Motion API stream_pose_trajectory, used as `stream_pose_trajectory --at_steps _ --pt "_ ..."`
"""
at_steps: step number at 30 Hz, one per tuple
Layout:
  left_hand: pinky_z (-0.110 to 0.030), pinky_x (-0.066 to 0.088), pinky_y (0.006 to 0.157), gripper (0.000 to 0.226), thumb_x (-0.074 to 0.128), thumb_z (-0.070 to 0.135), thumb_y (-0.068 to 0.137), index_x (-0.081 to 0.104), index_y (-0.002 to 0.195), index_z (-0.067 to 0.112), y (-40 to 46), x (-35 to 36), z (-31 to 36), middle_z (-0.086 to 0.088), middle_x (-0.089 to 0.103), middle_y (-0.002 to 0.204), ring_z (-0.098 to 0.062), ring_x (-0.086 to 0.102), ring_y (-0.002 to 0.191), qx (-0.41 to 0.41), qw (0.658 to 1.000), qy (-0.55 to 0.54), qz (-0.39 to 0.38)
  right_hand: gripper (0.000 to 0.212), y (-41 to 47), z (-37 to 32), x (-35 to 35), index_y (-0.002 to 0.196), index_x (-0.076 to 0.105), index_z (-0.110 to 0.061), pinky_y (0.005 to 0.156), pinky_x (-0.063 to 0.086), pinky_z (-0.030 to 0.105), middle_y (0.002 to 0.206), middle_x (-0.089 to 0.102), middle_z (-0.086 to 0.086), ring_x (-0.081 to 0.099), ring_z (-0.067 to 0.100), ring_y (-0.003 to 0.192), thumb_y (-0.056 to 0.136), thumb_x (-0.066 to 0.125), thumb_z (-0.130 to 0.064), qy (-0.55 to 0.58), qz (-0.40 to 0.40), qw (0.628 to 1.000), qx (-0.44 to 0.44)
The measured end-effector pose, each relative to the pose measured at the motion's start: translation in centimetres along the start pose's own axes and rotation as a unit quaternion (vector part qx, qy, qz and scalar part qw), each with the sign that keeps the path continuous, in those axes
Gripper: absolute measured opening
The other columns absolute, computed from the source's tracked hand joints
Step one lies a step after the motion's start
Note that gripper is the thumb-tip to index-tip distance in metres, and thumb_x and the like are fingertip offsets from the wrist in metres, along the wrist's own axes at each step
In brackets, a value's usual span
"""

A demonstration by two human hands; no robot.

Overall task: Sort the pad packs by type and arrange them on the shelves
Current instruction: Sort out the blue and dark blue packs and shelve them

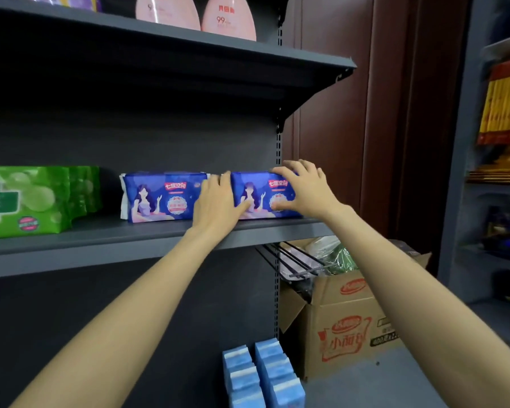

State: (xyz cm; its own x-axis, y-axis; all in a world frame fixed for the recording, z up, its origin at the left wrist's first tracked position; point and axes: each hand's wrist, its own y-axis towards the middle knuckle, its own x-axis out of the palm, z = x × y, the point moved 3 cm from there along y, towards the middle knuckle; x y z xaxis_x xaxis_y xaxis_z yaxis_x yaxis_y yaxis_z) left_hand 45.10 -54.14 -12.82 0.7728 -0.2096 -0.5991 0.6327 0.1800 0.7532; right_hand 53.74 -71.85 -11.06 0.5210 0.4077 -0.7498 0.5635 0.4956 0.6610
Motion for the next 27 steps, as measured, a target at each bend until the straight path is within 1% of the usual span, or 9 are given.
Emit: stream_pose_trajectory --at_steps 2,4,9,12,15,17,21,24,27 --pt "-0.04 0.038 0.094 0.063 0.068 0.037 0.084 0.044 0.137 0.013 -0.4 -1.6 -1.8 -0.011 0.047 0.133 -0.029 0.039 0.122 0.082 0.992 0.068 0.072 0.074 0.5 -0.5 0.5 0.141 0.036 -0.027 0.104 0.03 0.046 0.142 0.039 0.002 0.03 0.025 0.132 0.078 0.067 -0.052 -0.041 0.023 0.999 -0.012" --pt "-0.045 0.032 0.097 0.061 0.072 0.034 0.078 0.051 0.133 0.018 -0.4 -2.9 -4.9 -0.009 0.048 0.135 -0.03 0.039 0.124 0.12 0.979 0.138 0.091 0.07 1.6 -0.6 1.2 0.139 0.037 -0.019 0.096 0.035 0.042 0.137 0.044 0.003 0.038 0.024 0.126 0.081 0.065 -0.046 -0.088 0.028 0.996 -0.012" --pt "-0.048 0.019 0.109 0.069 0.051 0.04 0.071 0.044 0.139 0.03 0.9 -4.3 -9.4 -0.002 0.048 0.138 -0.027 0.04 0.126 0.073 0.974 0.214 0.015 0.074 5.6 -1.1 3.0 0.14 0.031 -0.021 0.088 0.043 0.039 0.131 0.051 0.008 0.051 0.03 0.117 0.08 0.07 -0.042 -0.126 -0.033 0.991 -0.017" --pt "-0.044 0.021 0.108 0.063 0.059 0.033 0.078 0.042 0.139 0.033 1.2 -4.1 -9.7 0.001 0.049 0.134 -0.025 0.041 0.124 0.073 0.973 0.218 0.024 0.076 8.4 -1.3 4.0 0.139 0.031 -0.026 0.088 0.041 0.037 0.129 0.053 0.005 0.051 0.029 0.117 0.078 0.07 -0.048 -0.167 -0.068 0.983 -0.022" --pt "-0.043 0.022 0.107 0.062 0.061 0.032 0.078 0.042 0.138 0.035 1.2 -3.8 -10.0 0.004 0.049 0.134 -0.022 0.042 0.124 0.074 0.971 0.223 0.035 0.076 10.4 -1.8 5.3 0.139 0.035 -0.025 0.095 0.038 0.039 0.132 0.048 0.006 0.042 0.029 0.124 0.077 0.068 -0.054 -0.253 -0.038 0.965 -0.053" --pt "-0.043 0.021 0.108 0.063 0.061 0.031 0.078 0.041 0.138 0.036 1.2 -3.8 -10.1 0.004 0.049 0.134 -0.021 0.041 0.125 0.076 0.971 0.222 0.036 0.075 11.3 -2.2 6.6 0.139 0.036 -0.022 0.093 0.04 0.038 0.131 0.046 0.008 0.045 0.03 0.12 0.078 0.069 -0.052 -0.273 -0.029 0.959 -0.069" --pt "-0.043 0.02 0.111 0.066 0.062 0.028 0.079 0.039 0.14 0.035 1.2 -3.7 -10.4 0.004 0.047 0.138 -0.021 0.039 0.129 0.082 0.972 0.218 0.04 0.064 12.3 -2.6 8.5 0.135 0.033 -0.012 0.065 0.042 0.036 0.132 0.039 0.015 0.062 0.035 0.099 0.084 0.069 -0.023 -0.205 -0.051 0.977 -0.016" --pt "-0.044 0.021 0.111 0.067 0.062 0.027 0.08 0.037 0.142 0.036 1.2 -3.7 -10.8 0.004 0.046 0.141 -0.022 0.038 0.13 0.079 0.97 0.227 0.037 0.049 12.3 -3.4 9.3 0.132 0.036 -0.004 0.072 0.045 0.038 0.132 0.037 0.019 0.061 0.039 0.101 0.087 0.055 -0.005 -0.125 -0.041 0.991 0.022" --pt "-0.047 0.026 0.109 0.067 0.066 0.025 0.077 0.044 0.14 0.032 1.1 -3.6 -10.8 0.0 0.052 0.137 -0.025 0.044 0.126 0.087 0.968 0.229 0.049 0.048 11.0 -3.5 8.4 0.133 0.04 -0.004 0.083 0.045 0.039 0.133 0.037 0.017 0.056 0.04 0.108 0.088 0.056 -0.013 0.01 -0.056 0.995 0.081"
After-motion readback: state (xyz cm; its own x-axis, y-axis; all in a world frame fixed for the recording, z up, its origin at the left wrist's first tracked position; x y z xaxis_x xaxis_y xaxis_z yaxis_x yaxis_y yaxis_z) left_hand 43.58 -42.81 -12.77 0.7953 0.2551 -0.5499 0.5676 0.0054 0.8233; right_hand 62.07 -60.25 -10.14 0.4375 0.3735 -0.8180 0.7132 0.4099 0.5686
